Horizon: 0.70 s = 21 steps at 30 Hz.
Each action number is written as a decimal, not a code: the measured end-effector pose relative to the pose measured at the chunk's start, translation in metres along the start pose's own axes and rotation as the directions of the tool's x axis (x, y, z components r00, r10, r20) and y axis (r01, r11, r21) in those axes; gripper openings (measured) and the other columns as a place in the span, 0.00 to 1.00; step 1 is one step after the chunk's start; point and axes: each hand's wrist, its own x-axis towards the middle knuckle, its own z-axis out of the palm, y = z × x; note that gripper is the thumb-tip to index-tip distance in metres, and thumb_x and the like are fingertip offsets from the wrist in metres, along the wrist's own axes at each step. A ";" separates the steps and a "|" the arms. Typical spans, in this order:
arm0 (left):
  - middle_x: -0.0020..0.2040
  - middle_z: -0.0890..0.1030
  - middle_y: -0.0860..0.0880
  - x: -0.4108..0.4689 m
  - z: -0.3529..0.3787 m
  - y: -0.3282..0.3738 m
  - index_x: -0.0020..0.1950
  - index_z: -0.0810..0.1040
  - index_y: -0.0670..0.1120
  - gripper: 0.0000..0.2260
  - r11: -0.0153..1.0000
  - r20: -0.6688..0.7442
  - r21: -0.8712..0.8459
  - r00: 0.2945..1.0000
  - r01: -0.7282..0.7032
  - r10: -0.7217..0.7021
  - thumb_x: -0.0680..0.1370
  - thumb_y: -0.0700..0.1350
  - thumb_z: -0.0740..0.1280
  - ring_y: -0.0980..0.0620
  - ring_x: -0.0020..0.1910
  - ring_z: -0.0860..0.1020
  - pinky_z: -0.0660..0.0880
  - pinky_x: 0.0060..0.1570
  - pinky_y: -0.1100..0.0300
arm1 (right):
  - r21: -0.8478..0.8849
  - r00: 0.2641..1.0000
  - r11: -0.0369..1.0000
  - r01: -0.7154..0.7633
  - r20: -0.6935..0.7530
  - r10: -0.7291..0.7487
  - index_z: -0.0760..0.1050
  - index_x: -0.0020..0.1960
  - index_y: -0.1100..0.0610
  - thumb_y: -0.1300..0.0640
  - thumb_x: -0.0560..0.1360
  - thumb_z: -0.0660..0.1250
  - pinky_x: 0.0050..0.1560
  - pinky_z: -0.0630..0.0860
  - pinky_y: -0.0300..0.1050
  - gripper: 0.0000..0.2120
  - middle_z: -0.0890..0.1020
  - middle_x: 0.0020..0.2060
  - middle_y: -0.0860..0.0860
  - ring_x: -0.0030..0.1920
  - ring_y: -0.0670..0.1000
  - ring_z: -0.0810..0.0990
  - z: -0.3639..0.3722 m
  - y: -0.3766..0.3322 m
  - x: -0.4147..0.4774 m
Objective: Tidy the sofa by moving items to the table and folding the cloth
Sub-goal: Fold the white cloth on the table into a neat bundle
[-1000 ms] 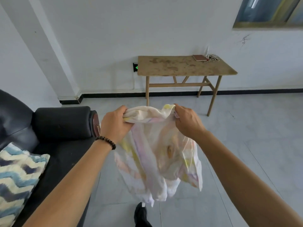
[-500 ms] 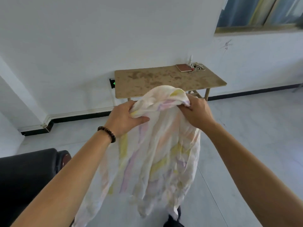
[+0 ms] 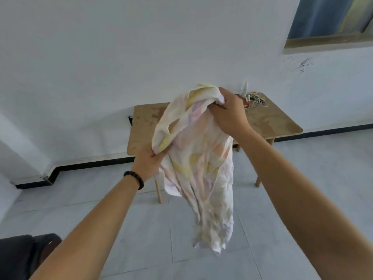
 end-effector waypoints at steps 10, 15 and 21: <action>0.39 0.83 0.43 0.194 -0.091 0.032 0.43 0.81 0.41 0.12 0.908 -0.153 0.361 0.947 -0.212 0.282 0.71 0.49 0.76 0.52 0.39 0.78 0.76 0.40 0.56 | -0.559 0.949 0.783 0.273 0.023 -0.315 0.79 0.55 0.58 0.52 0.71 0.71 0.40 0.68 0.46 0.15 0.82 0.46 0.55 0.45 0.61 0.80 0.014 0.069 0.174; 0.28 0.65 0.50 0.285 -0.108 0.022 0.31 0.69 0.40 0.25 0.912 -0.173 0.319 0.930 -0.258 0.323 0.67 0.60 0.74 0.57 0.29 0.62 0.59 0.28 0.63 | -0.544 0.941 0.807 0.230 -0.086 -0.327 0.77 0.59 0.53 0.59 0.71 0.66 0.45 0.76 0.52 0.16 0.81 0.51 0.53 0.48 0.60 0.80 0.033 0.084 0.251; 0.30 0.62 0.39 0.404 -0.152 0.006 0.32 0.63 0.37 0.27 0.903 -0.552 0.227 0.716 -0.365 0.428 0.77 0.57 0.66 0.51 0.29 0.58 0.55 0.30 0.56 | -0.661 0.950 0.685 0.306 0.255 -0.178 0.77 0.60 0.58 0.52 0.77 0.69 0.40 0.73 0.51 0.14 0.76 0.49 0.56 0.45 0.63 0.80 0.104 0.150 0.315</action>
